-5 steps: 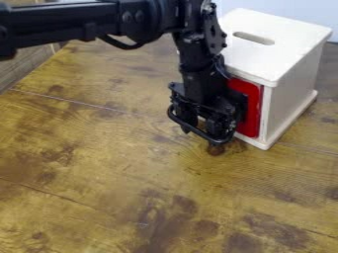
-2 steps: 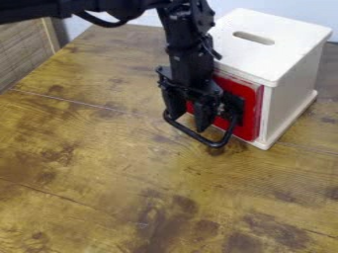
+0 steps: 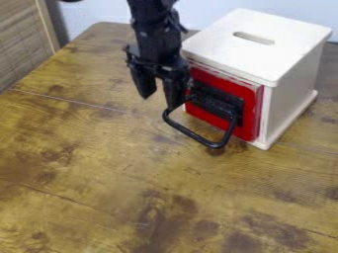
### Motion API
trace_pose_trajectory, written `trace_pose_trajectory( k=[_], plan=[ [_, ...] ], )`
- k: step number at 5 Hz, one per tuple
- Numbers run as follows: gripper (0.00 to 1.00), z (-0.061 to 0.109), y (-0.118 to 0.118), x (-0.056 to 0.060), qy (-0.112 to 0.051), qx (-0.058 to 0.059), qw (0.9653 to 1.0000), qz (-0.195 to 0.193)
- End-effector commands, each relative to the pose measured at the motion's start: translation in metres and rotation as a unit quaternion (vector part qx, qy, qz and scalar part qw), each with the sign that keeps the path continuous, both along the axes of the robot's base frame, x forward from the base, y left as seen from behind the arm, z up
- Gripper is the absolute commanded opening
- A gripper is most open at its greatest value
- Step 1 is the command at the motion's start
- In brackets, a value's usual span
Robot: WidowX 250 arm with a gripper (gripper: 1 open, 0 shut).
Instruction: Close the drawer
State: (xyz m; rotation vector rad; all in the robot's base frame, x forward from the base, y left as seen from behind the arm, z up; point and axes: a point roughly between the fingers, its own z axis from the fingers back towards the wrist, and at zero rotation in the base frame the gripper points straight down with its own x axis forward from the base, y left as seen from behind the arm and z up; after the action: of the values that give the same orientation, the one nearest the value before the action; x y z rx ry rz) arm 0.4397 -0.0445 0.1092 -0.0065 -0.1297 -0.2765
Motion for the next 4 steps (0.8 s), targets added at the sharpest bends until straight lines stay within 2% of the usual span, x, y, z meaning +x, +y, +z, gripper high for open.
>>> trace_pose_trajectory(
  k=[1, 2, 3, 4],
  plan=[
    [1.00, 0.041, -0.004, 0.008, -0.030, -0.010, 0.9995, -0.004],
    [1.00, 0.048, -0.013, 0.008, -0.022, -0.007, 0.9997, -0.009],
    [1.00, 0.048, -0.016, 0.007, -0.026, -0.001, 0.9996, -0.011],
    [1.00, 0.051, -0.018, 0.005, -0.028, -0.002, 0.9995, -0.012]
  ],
)
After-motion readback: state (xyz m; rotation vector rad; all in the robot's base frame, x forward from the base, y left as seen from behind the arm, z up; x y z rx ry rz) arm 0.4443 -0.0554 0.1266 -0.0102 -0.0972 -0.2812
